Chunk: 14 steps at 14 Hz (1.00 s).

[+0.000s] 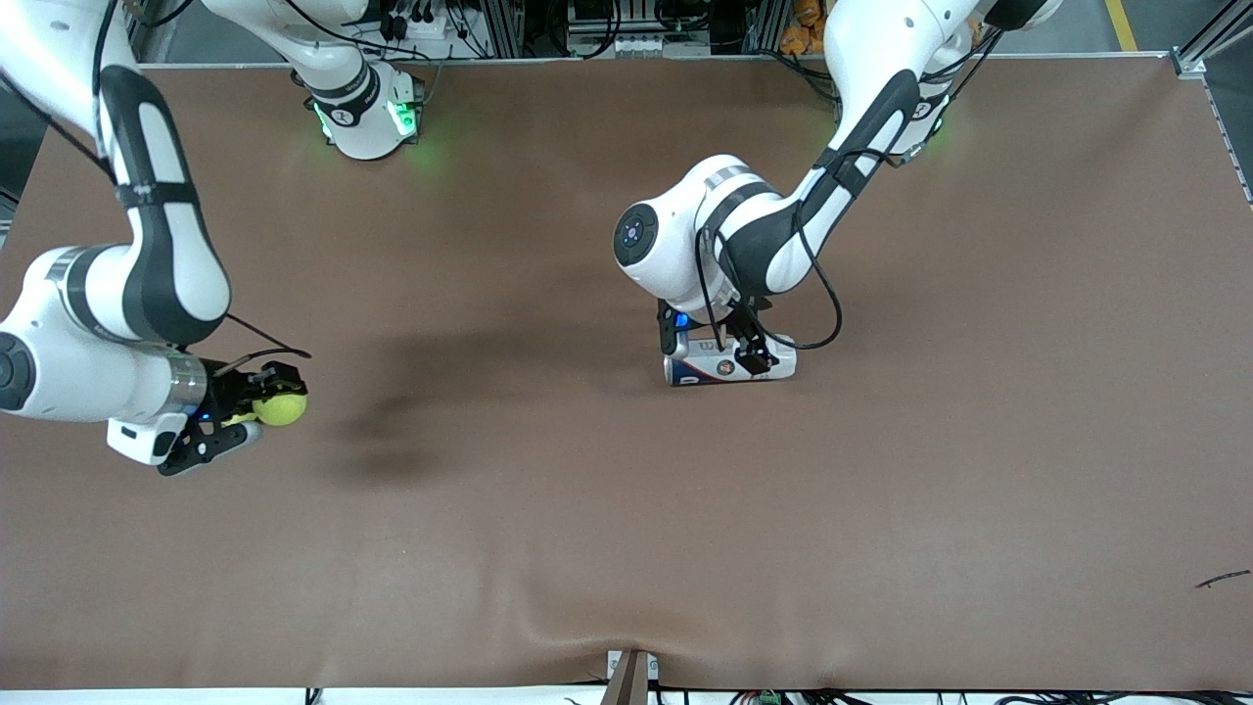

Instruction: Insert tennis ball vertically with right arm

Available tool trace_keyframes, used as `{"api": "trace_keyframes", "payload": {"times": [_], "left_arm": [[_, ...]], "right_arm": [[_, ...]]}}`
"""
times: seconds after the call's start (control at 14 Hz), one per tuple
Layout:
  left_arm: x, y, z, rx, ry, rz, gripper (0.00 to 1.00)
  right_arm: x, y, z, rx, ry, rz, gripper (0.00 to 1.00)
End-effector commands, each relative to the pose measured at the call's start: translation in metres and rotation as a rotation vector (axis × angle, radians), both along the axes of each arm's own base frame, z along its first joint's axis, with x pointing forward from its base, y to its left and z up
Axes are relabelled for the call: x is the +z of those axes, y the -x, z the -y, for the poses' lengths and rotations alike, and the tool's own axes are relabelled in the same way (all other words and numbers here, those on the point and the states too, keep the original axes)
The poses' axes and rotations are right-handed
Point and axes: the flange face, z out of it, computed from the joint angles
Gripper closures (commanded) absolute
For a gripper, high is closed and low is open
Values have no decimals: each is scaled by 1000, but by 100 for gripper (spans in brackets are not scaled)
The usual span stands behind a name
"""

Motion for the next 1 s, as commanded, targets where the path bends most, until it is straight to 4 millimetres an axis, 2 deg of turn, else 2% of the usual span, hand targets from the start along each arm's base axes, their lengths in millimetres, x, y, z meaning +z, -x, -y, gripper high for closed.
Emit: {"api": "trace_keyframes", "payload": {"times": [0.0,0.21,0.5,0.64,0.79,0.93], "left_arm": [[-2,-6,6,-24,1,12,0],[-10,-6,8,-31,11,11,0],[-26,-8,8,-49,2,8,0],[-36,-8,9,-57,0,2,0],[-47,-2,14,-68,-4,-11,0],[-55,4,22,-87,1,-16,0]], "right_arm": [[25,11,-20,-62,9,-9,80],[37,18,-42,-132,30,-29,80],[37,24,-43,-213,-18,-67,78],[41,27,-50,-297,-1,-91,78],[49,32,-68,-342,19,-109,78],[49,34,-70,-382,30,-126,78]]}}
